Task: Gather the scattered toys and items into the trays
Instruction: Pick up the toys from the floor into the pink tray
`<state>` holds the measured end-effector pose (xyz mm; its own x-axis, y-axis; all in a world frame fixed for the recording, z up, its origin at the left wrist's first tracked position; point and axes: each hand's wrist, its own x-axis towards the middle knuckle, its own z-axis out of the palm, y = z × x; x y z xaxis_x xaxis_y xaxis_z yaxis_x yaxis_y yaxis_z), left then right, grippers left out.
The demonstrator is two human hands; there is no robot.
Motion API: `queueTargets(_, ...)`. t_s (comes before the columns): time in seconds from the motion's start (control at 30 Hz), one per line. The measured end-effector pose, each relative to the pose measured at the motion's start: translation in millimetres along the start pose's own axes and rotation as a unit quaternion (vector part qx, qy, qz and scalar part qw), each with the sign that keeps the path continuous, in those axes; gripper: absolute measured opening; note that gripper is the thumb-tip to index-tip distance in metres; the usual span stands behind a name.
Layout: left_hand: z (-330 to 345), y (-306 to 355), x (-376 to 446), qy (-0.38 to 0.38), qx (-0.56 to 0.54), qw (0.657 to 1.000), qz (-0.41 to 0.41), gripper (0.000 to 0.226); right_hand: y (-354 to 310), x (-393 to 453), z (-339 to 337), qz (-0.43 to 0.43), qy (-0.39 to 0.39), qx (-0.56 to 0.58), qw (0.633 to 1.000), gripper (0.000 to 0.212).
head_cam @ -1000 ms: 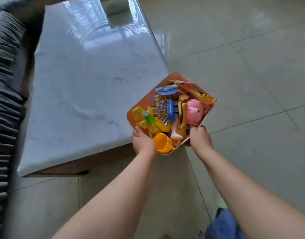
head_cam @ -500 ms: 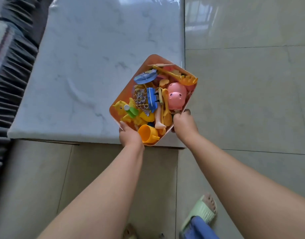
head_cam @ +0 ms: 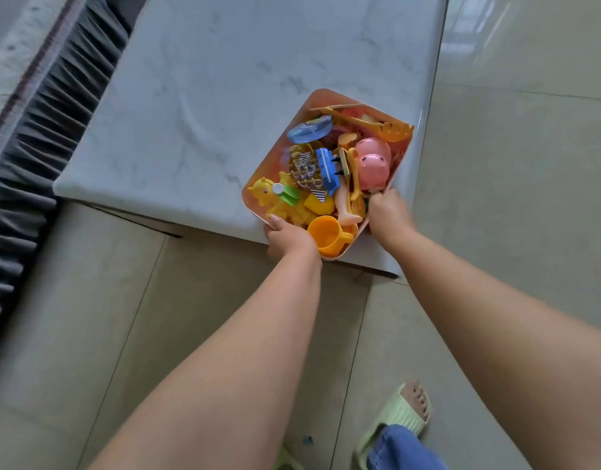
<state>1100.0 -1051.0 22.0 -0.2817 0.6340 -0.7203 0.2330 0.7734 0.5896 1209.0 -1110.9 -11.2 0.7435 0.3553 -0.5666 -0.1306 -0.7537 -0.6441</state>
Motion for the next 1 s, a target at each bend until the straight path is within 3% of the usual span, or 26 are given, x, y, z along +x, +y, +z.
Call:
queueTargets(0.4, -8.7, -26.3, -9.2, -0.058, 0.005, 0.998, 0.024, 0.051, 28.9, -52.5, 20.1, -0.049, 0.053, 0.008, 0.997, 0.052)
queueTargets(0.57, -48.7, -59.2, -10.5, -0.044, -0.005, 0.998, 0.052, 0.055, 52.1, -101.2, 45.0, -0.058, 0.069, 0.015, 0.996, 0.046)
queueTargets(0.77, -129.5, -138.5, 22.0, -0.004, 0.093, 0.993, 0.072, 0.054, 111.2, -154.8, 86.5, -0.088, -0.055, -0.076, 0.992, 0.043)
queueTargets(0.9, -188.2, -221.3, 51.7, -0.016, 0.14, 0.99, 0.027, 0.052, 177.6, -192.4, 122.2, -0.123, -0.151, -0.203, 0.96, 0.037)
queueTargets(1.0, -221.6, -273.1, 63.6, -0.022, 0.161, 0.986, 0.029, 0.052, 219.5, -212.0, 144.3, -0.135, -0.178, -0.224, 0.949, 0.037)
